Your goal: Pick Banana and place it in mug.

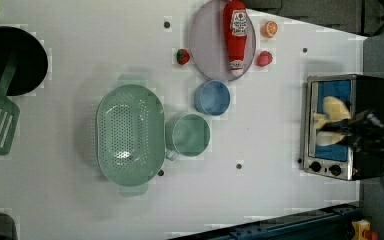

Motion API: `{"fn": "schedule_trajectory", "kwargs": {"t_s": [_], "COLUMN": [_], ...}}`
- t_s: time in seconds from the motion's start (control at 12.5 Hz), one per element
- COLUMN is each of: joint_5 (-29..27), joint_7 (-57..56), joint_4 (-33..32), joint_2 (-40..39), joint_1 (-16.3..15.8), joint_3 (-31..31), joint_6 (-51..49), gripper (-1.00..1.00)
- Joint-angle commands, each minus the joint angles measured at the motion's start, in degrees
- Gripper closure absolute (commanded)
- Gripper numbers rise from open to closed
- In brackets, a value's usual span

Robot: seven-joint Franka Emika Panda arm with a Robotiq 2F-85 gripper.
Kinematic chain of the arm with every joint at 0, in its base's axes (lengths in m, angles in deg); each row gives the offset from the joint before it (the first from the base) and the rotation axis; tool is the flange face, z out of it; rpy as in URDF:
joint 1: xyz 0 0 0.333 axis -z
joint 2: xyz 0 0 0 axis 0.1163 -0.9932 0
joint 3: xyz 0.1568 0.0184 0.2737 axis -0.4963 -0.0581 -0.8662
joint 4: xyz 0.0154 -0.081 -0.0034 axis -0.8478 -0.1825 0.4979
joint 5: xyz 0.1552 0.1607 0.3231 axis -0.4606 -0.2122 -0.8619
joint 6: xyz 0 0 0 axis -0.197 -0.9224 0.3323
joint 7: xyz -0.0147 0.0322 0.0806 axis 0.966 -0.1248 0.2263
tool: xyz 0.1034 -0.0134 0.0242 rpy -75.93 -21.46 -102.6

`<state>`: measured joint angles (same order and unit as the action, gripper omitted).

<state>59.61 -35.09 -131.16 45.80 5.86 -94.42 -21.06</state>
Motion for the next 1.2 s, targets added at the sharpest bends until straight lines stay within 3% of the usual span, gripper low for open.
{"fn": "schedule_trajectory", "kwargs": {"t_s": [0.08, 0.4, 0.64, 0.88, 1.2], "joint_5": [-2.48, -7.21, -7.20, -6.98, -4.39], "joint_7": [10.70, 20.61, 26.66, 29.79, 29.95], "joint_4": [0.02, -1.79, -6.58, -10.78, -11.76], "joint_2": [-1.57, -4.70, -8.49, -13.85, -22.35], "joint_1": [-2.18, -2.27, -2.28, -2.27, -2.24], "joint_3": [-6.91, -13.54, -16.65, -17.33, -16.58], "joint_6": [-0.96, 2.50, 13.05, 23.30, 31.96], "gripper": [0.32, 0.32, 0.32, 0.32, 0.32]}}
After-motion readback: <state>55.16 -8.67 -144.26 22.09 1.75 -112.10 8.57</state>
